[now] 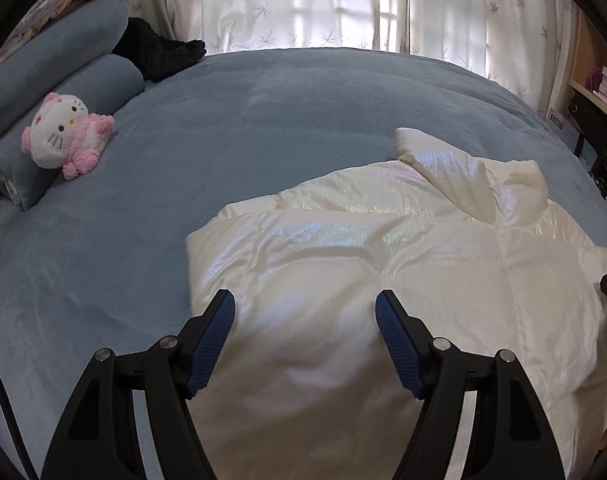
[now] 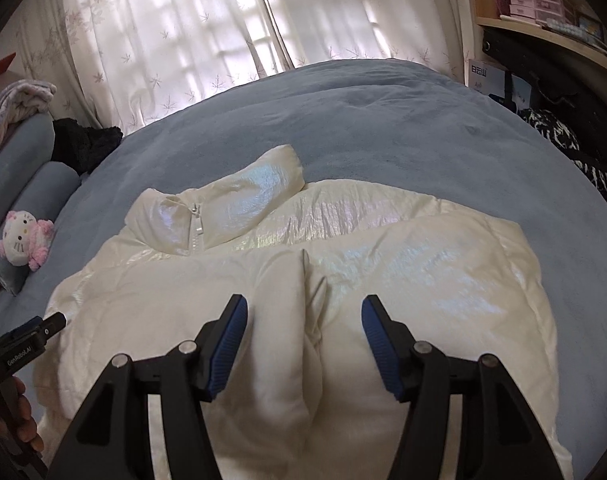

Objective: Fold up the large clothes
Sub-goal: 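Smooth the folded sleeves flat with both grippers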

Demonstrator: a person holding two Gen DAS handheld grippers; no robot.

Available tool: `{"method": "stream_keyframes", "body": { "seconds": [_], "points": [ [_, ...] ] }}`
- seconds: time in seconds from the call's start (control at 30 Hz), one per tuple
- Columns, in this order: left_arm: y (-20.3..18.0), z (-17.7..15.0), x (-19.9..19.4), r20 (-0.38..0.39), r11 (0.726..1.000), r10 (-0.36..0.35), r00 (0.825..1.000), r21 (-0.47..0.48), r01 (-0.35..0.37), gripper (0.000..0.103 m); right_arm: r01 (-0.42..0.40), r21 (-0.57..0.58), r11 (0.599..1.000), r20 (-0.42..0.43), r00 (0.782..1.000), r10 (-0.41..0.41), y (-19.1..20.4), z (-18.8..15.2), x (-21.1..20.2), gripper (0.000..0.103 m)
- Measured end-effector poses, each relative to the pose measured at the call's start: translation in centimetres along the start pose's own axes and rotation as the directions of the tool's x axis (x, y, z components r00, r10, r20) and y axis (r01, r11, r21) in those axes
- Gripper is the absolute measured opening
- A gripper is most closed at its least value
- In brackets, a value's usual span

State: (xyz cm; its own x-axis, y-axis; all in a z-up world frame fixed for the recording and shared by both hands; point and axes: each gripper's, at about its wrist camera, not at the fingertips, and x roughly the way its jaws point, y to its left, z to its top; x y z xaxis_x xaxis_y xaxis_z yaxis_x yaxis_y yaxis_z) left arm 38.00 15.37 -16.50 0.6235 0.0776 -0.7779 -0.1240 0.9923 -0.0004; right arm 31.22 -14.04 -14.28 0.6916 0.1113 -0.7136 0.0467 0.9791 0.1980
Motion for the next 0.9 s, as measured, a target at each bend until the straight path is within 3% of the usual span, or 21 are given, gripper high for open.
{"method": "stream_keyframes", "body": {
  "seconds": [0.43, 0.9],
  "points": [
    [1.4, -2.7, -7.3, -0.003, 1.000, 0.001, 1.000, 0.013, -0.001, 0.071, -0.067, 0.031, 0.997, -0.005, 0.998, 0.067, -1.3, -1.8, -7.3, 0.060],
    [3.0, -5.4, -14.5, 0.038, 1.000, 0.005, 0.999, 0.018, -0.005, 0.071, -0.087, 0.020, 0.996, 0.045, 0.995, 0.086, -3.2, -3.8, -15.4, 0.065]
  ]
}}
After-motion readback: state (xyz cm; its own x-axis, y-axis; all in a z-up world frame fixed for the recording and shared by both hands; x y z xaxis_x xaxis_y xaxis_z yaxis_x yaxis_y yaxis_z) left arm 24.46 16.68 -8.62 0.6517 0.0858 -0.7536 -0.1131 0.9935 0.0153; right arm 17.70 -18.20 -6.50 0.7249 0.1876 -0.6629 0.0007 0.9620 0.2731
